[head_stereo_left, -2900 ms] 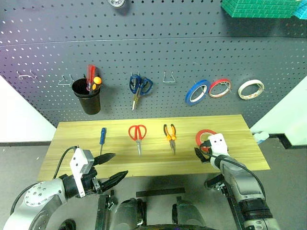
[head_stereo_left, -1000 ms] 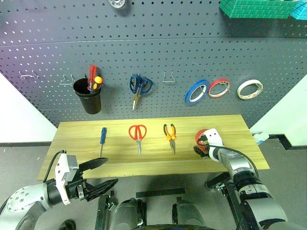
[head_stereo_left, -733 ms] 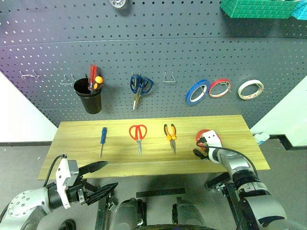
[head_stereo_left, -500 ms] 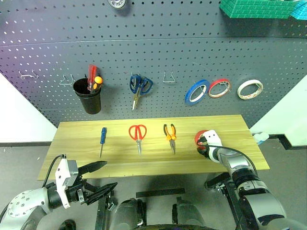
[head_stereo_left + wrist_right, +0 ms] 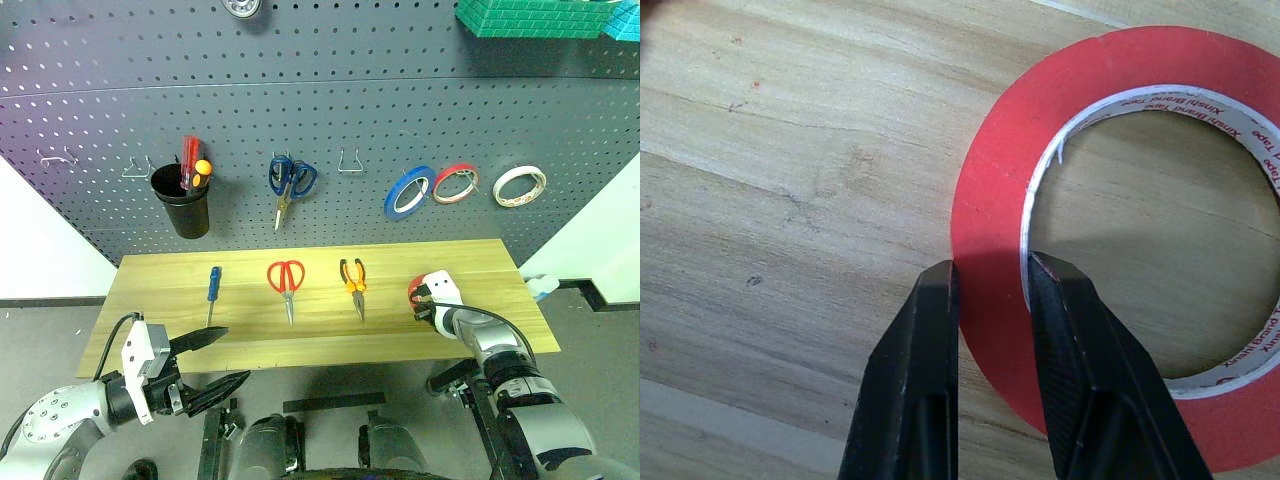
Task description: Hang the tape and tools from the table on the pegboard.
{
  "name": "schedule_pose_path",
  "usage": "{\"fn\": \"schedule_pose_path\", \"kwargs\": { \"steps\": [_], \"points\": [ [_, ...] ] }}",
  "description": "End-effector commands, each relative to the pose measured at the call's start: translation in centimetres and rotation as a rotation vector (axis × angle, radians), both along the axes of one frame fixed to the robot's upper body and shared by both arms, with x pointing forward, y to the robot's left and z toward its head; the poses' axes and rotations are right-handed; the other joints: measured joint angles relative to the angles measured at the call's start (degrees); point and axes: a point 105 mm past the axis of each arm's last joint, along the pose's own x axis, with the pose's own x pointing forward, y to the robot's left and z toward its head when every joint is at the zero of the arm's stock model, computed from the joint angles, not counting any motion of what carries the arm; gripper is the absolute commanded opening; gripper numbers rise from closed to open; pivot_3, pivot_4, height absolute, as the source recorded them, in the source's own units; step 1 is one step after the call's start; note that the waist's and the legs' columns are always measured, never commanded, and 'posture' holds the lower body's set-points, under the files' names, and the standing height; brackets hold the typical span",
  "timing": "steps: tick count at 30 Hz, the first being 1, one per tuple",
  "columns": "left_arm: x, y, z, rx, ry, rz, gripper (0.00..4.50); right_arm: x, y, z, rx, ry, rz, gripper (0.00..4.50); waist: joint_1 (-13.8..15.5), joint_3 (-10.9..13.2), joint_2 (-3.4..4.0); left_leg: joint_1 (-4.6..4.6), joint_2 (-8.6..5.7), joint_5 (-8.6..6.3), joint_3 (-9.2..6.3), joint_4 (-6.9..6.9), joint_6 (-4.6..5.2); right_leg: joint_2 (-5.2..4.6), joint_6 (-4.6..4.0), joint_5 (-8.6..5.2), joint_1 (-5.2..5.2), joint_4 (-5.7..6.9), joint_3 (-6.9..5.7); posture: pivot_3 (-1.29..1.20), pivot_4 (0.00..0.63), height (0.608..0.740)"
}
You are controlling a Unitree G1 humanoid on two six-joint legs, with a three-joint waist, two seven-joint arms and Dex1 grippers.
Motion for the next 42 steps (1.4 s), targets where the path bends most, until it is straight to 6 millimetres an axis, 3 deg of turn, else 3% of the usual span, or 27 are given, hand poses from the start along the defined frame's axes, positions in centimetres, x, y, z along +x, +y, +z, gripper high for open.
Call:
{"fn": "schedule_pose_path", "kwargs": {
  "steps": [1, 12, 25, 36, 42],
  "points": [
    [0.1, -0.6, 0.9, -0.012, -0.020, -0.027, 4.50, 0.9, 1.5, 1.7, 0.120, -0.088, 0.010, 0.66, 0.00, 0.01, 0.02, 0.00, 0.00, 0.00, 0.00, -0.01, 0.00, 0.00, 0.01, 0.00, -0.01, 0.00, 0.00, 0.01, 0.057, 0.740],
    [1.0, -1.2, 1.6, -0.017, -0.039, -0.049, 4.50, -0.2, -1.0, 5.1, 0.341, -0.266, -0.146, 0.66, 0.08, -0.02, 0.06, -0.06, -0.03, 0.00, 0.01, -0.02, 0.00, 0.00, 0.16, 0.09, -0.04, -0.01, -0.01, -0.02, 0.037, 0.740],
    [2.9, -1.8, 2.4, -0.031, -0.079, -0.083, 4.50, -3.8, -0.4, 8.8, 0.529, -0.455, -0.162, 0.66, -0.15, -1.07, 0.38, -0.07, -0.02, 0.01, 0.10, 0.02, 0.00, 0.08, 0.22, 0.11, -0.05, 0.04, -0.01, -0.08, 0.000, 0.740],
    [3.5, -1.3, 3.1, -0.074, -0.068, -0.113, 4.50, -4.1, -0.9, 12.0, 0.582, -0.649, -0.138, 0.66, -1.55, -1.87, 0.32, -0.02, 0.01, 0.02, 0.11, 0.11, 0.01, 0.15, 0.24, 0.11, 0.00, 0.14, 0.01, -0.10, 0.000, 0.740],
    [3.4, -1.3, 3.8, -0.128, -0.066, -0.111, 4.50, -3.2, -2.0, 14.0, 0.630, -0.739, -0.163, 0.66, -1.48, -1.93, 0.36, 0.00, 0.02, 0.04, 0.12, 0.14, 0.02, 0.16, 0.24, 0.11, 0.01, 0.21, 0.04, -0.09, 0.000, 0.740]
  ]
}}
